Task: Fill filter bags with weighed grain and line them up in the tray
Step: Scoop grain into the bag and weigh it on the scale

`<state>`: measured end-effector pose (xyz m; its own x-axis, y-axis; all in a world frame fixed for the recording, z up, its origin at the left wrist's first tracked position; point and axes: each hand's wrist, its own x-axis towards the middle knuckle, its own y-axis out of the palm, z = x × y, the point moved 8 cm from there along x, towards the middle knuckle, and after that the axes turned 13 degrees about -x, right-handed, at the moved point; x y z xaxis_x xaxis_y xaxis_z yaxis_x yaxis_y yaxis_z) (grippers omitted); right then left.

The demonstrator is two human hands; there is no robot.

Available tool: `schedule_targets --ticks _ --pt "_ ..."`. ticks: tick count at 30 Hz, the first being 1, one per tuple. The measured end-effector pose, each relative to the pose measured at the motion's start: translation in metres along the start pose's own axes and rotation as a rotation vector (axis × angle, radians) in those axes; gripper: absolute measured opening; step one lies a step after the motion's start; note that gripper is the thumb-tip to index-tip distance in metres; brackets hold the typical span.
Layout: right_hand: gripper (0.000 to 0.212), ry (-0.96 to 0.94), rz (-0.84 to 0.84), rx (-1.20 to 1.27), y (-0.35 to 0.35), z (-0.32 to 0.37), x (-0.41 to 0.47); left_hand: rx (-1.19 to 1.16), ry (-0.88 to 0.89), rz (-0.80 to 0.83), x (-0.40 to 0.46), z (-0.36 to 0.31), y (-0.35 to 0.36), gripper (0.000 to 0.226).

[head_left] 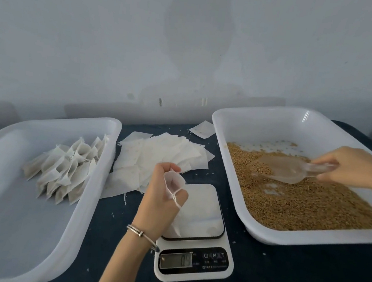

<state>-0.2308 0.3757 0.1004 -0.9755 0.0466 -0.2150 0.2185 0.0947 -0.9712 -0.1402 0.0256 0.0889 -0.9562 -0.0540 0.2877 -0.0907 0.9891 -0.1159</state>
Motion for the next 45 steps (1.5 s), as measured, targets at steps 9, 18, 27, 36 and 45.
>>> schedule_targets --ticks 9,18,27,36,45 --pt "0.047 -0.014 0.018 0.03 0.003 0.005 -0.009 0.185 -0.063 0.137 0.008 0.013 0.029 0.04" --pt "0.048 -0.008 -0.021 0.054 0.0 0.006 -0.014 0.082 -0.023 0.203 0.0 0.003 0.026 0.091" --pt "0.048 -0.003 -0.042 0.08 -0.002 0.008 -0.02 -0.395 0.146 -0.297 -0.003 -0.025 -0.054 0.036" --pt "0.048 0.028 -0.074 0.122 -0.005 0.004 -0.022 -0.22 0.159 -0.367 -0.005 -0.024 -0.066 0.016" --pt "0.044 0.025 -0.03 0.254 0.0 -0.001 -0.026 0.658 0.107 0.436 0.017 0.005 0.058 0.045"
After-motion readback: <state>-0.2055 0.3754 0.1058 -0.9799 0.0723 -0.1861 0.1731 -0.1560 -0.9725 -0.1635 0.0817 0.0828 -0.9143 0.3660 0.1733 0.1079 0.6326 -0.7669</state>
